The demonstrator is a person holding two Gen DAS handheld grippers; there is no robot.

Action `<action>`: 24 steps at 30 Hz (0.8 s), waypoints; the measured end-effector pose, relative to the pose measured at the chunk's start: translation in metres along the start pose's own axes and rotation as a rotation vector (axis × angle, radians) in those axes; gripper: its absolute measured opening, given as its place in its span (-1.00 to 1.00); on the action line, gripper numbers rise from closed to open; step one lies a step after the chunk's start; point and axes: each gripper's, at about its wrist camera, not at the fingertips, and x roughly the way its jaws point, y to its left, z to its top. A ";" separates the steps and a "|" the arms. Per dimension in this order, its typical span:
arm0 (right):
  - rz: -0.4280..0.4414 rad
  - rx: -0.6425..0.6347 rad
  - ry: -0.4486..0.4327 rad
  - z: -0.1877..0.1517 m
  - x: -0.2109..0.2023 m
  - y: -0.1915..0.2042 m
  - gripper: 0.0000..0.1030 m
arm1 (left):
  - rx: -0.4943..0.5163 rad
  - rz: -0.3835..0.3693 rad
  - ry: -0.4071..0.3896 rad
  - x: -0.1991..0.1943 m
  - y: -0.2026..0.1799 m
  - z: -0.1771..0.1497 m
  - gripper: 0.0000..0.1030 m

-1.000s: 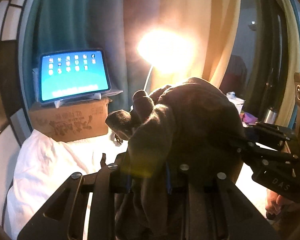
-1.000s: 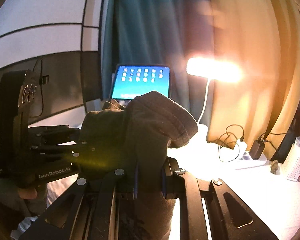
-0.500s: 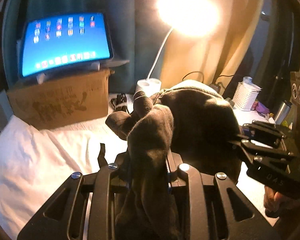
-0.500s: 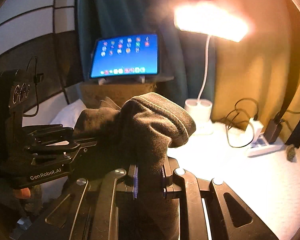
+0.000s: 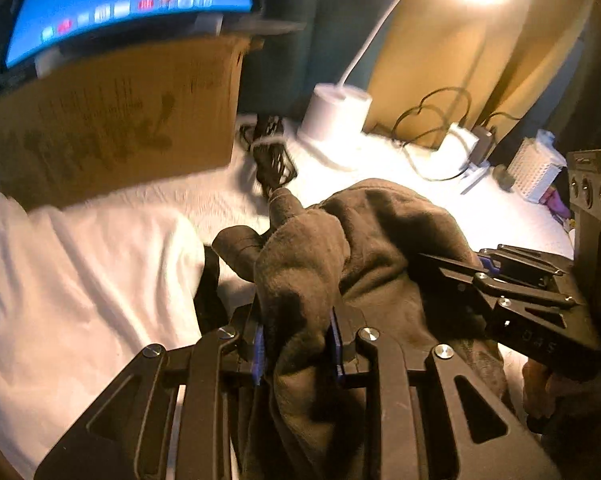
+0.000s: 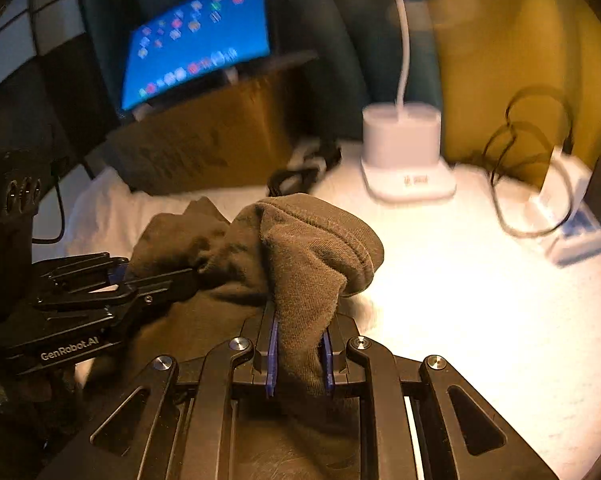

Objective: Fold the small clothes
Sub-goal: 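Lay the shirt end down and open both grippers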

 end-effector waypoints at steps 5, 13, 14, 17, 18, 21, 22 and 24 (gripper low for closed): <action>0.050 0.091 0.109 -0.005 0.029 -0.018 -0.54 | -0.060 -0.029 0.056 0.012 0.013 0.003 -0.52; 0.143 0.212 0.126 0.010 0.044 -0.046 -0.21 | -0.038 -0.003 0.071 0.013 0.020 0.009 -0.43; 0.137 0.216 0.118 0.012 0.045 -0.047 -0.21 | -0.034 0.006 0.070 0.013 0.020 0.010 -0.41; 0.096 0.195 0.098 0.013 0.043 -0.047 -0.21 | -0.008 0.055 0.055 0.011 0.021 0.012 -0.36; 0.081 0.184 0.093 0.012 0.042 -0.046 -0.19 | 0.003 0.073 0.051 0.011 0.021 0.013 -0.30; 0.023 0.168 0.082 0.010 0.037 -0.046 -0.01 | 0.011 0.094 0.047 0.010 0.022 0.014 -0.27; 0.005 0.167 0.078 0.010 0.036 -0.046 0.02 | 0.015 0.102 0.043 0.009 0.022 0.015 -0.27; -0.024 0.166 0.070 0.010 0.036 -0.049 0.18 | 0.017 0.134 0.021 0.003 0.022 0.017 -0.27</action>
